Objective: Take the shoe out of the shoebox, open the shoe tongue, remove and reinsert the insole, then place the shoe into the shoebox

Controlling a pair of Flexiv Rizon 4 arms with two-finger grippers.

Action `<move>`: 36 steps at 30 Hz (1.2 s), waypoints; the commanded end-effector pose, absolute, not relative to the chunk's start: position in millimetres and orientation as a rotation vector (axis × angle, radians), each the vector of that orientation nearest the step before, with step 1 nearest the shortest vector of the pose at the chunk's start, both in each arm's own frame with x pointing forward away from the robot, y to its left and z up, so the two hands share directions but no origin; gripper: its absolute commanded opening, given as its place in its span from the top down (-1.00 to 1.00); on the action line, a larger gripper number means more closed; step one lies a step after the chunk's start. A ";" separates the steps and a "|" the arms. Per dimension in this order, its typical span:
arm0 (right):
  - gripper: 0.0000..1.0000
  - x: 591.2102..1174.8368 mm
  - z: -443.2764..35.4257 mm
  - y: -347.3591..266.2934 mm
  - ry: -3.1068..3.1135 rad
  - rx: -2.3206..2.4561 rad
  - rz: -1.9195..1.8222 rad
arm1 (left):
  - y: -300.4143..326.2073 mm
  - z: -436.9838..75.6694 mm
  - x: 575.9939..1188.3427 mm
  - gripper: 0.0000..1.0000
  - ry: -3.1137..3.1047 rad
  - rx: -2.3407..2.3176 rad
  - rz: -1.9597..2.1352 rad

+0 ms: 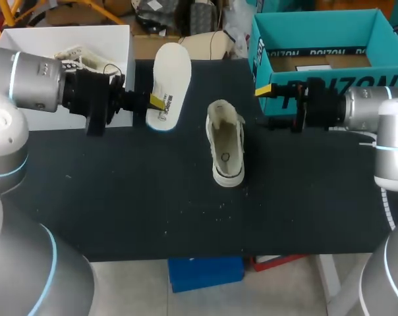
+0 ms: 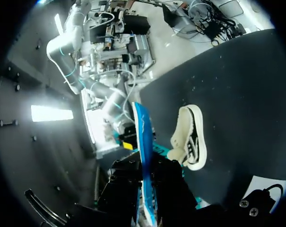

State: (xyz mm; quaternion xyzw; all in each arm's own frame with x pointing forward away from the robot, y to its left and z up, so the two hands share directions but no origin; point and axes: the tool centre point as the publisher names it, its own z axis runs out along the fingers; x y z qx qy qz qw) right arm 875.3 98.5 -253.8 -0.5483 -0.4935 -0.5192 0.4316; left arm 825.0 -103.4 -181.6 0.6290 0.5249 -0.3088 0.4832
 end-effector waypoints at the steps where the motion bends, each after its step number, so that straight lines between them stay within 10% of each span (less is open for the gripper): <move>1: -1.00 875.1 -254.3 99.4 -1.230 -1.369 -1.296 | -102.0 -183.8 815.4 1.00 1.217 1.538 -0.646; 36: -1.00 875.1 -254.3 99.4 -1.230 -1.369 -1.296 | -165.6 -237.9 758.3 1.00 1.175 1.290 -0.806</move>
